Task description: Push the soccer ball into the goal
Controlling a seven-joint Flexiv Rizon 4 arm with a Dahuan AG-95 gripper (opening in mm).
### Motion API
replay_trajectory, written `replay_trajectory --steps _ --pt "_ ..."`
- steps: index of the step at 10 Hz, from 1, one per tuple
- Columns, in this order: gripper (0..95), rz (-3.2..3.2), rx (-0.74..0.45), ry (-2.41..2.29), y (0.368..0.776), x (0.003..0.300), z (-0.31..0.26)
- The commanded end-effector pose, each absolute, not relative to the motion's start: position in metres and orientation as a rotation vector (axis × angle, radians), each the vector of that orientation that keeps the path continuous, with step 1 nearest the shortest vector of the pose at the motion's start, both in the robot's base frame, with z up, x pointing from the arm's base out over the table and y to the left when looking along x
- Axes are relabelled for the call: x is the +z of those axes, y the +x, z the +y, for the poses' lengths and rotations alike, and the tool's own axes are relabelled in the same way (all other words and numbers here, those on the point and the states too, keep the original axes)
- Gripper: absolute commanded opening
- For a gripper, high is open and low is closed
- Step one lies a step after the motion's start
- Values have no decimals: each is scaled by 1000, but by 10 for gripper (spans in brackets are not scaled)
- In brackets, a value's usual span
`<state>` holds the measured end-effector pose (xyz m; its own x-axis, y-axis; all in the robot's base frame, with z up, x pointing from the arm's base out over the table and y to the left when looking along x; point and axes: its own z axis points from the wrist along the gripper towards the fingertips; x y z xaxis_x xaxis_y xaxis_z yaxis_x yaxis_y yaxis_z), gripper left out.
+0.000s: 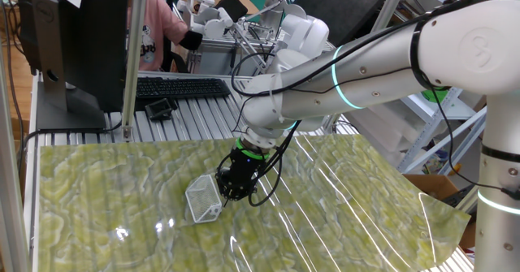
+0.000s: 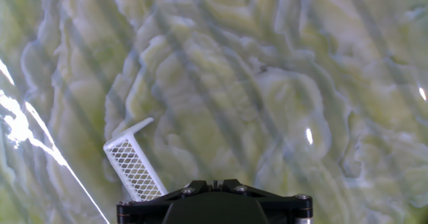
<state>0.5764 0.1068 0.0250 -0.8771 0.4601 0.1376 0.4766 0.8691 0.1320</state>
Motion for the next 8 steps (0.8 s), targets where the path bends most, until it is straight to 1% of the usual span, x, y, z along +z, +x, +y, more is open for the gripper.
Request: replay_trajectory --steps 1,8 --pt "0 -2940 -247 -740 576 25 107" --pt "0 -2945 -239 -748 576 25 107"
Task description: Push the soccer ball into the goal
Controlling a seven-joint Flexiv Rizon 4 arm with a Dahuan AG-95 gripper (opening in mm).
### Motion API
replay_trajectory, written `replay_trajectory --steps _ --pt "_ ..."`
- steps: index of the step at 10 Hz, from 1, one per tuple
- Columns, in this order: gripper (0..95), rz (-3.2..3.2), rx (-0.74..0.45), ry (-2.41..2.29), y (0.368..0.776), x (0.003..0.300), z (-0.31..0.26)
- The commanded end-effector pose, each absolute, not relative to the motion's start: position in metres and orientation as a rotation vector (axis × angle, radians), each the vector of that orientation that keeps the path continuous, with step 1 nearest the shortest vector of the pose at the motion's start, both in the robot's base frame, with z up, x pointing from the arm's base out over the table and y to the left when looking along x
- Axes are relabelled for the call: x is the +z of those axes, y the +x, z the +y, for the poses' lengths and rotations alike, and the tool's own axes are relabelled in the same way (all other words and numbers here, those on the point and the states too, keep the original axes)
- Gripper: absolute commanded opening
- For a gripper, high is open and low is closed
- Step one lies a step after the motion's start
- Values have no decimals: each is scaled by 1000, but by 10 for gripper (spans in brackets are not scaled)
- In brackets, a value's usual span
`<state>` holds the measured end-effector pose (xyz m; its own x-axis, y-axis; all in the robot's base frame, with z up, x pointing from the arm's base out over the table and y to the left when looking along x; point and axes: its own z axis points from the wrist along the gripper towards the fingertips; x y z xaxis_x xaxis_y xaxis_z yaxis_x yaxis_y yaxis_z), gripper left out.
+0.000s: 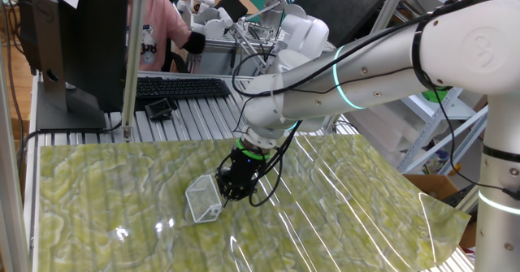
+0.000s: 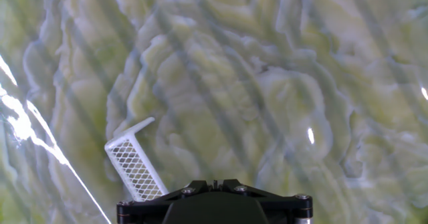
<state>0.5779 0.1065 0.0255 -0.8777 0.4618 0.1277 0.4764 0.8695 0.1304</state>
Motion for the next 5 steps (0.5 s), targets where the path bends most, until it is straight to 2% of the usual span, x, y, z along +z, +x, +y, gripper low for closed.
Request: replay_trajectory --steps 1,5 --pt "0 -2940 -235 -765 576 25 107" --pt "0 -2885 -261 -875 576 25 107"
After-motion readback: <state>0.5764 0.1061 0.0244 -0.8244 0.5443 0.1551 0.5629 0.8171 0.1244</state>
